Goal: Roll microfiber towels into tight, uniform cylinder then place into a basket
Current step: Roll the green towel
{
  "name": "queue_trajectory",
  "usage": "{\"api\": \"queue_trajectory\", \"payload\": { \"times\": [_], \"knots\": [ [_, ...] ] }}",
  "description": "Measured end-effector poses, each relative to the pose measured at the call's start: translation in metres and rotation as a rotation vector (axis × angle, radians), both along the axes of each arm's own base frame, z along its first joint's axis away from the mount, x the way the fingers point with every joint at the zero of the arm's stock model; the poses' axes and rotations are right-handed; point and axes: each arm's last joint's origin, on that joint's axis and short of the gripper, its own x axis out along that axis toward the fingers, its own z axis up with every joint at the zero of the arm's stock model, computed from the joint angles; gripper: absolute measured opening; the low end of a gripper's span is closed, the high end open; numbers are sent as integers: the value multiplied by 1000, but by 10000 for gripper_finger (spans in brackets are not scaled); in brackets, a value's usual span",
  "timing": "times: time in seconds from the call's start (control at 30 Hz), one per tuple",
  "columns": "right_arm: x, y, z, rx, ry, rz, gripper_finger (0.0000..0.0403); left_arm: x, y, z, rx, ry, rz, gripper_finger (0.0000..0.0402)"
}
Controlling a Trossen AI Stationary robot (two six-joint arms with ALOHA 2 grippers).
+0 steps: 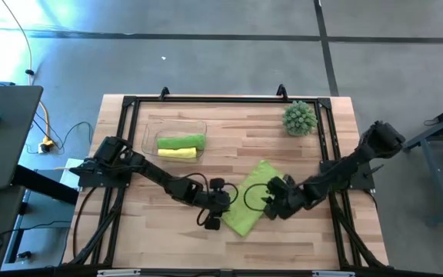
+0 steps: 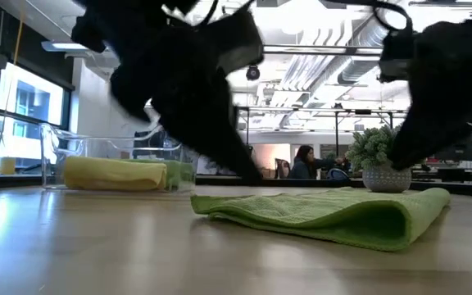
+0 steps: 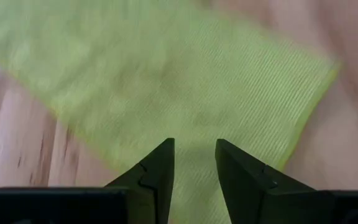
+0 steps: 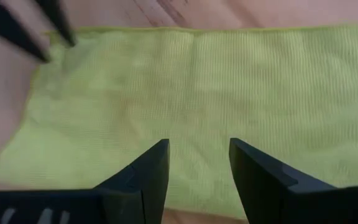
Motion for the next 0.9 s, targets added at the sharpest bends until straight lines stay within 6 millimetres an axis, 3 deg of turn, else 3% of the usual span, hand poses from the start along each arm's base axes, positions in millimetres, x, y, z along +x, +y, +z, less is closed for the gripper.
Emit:
{"api": "queue_trajectory", "payload": {
  "times": [0.2,0.43,0.7,0.9],
  "knots": [
    [-9,14,-24,-42,65,-55,161,-9,2,-8,-13,115,41,106],
    [-9,3,-43,-206,172,-66,161,-12,-19,-10,-111,122,23,106],
    [0,-19,-41,-583,263,152,161,-10,-47,-22,-179,43,4,106],
    [10,-15,-17,-485,273,209,161,-10,-52,-12,-23,-19,-57,106]
  ]
}}
